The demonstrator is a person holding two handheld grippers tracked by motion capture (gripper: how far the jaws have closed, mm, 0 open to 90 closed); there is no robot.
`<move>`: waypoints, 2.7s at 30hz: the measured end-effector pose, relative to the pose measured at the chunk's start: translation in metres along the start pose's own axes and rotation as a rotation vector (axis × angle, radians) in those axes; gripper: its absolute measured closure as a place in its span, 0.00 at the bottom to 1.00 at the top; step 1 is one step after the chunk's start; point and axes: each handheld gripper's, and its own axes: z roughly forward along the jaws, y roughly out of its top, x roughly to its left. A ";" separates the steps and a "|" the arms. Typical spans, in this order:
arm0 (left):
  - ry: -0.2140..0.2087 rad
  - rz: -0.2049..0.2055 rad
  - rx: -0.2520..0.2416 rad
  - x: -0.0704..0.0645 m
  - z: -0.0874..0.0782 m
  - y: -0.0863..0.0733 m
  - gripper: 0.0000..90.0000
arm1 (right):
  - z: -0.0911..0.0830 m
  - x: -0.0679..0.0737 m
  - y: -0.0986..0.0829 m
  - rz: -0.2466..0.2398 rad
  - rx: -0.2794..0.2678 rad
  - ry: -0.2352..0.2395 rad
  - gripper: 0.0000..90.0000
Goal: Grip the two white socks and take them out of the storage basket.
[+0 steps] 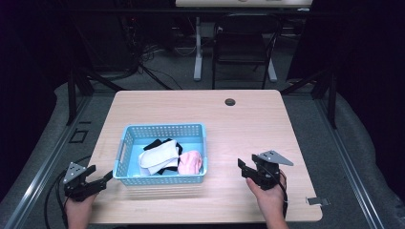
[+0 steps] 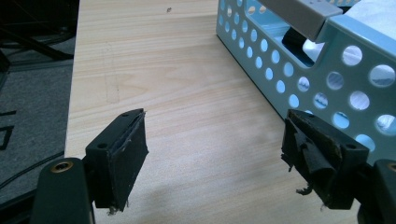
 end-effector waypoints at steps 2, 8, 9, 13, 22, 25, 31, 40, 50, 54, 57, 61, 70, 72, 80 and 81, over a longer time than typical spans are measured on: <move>-0.003 0.005 0.003 0.000 0.001 0.001 0.24 | 0.002 0.010 0.008 -0.033 0.009 0.015 0.42; -0.010 0.011 0.008 -0.003 0.003 0.003 0.24 | 0.007 0.028 0.023 -0.094 -0.004 0.035 0.47; -0.011 0.011 0.007 -0.003 0.003 0.003 0.24 | 0.008 0.030 0.023 -0.090 -0.005 0.037 0.48; -0.014 0.009 0.007 -0.002 0.004 0.003 0.25 | 0.013 0.035 0.026 -0.088 -0.006 0.053 0.50; -0.018 0.000 -0.001 -0.001 0.007 0.005 0.24 | 0.038 0.068 0.051 -0.141 0.084 0.129 0.56; -0.017 0.002 0.000 -0.001 0.009 0.006 0.24 | 0.050 0.081 0.060 -0.154 0.114 0.163 0.60; -0.020 0.005 -0.003 -0.001 0.011 0.007 0.24 | 0.070 0.102 0.078 -0.213 0.181 0.176 0.72; -0.021 0.010 0.002 -0.001 0.011 0.008 0.24 | 0.114 0.138 0.109 -0.120 0.361 0.277 0.72; -0.024 0.010 0.001 -0.001 0.011 0.008 0.24 | 0.166 0.149 0.115 0.041 0.637 0.299 0.71; -0.024 0.011 0.001 -0.001 0.011 0.008 0.24 | 0.177 0.146 0.111 0.105 0.684 0.302 0.73; -0.025 0.009 -0.001 -0.001 0.012 0.008 0.24 | 0.186 0.145 0.107 0.108 0.727 0.299 0.74; -0.026 0.010 -0.001 0.000 0.011 0.008 0.24 | 0.192 0.147 0.104 0.111 0.742 0.296 0.74; -0.027 0.010 -0.003 0.000 0.010 0.009 0.24 | 0.197 0.152 0.099 0.102 0.759 0.323 0.90; -0.026 0.006 -0.011 0.000 0.011 0.008 0.24 | 0.194 0.154 0.100 0.058 0.742 0.331 0.95; -0.024 0.009 -0.004 0.000 0.010 0.008 0.24 | 0.176 0.165 0.107 -0.038 0.633 0.361 0.97; -0.024 0.008 -0.004 0.000 0.010 0.008 0.24 | 0.171 0.168 0.108 -0.069 0.603 0.349 0.97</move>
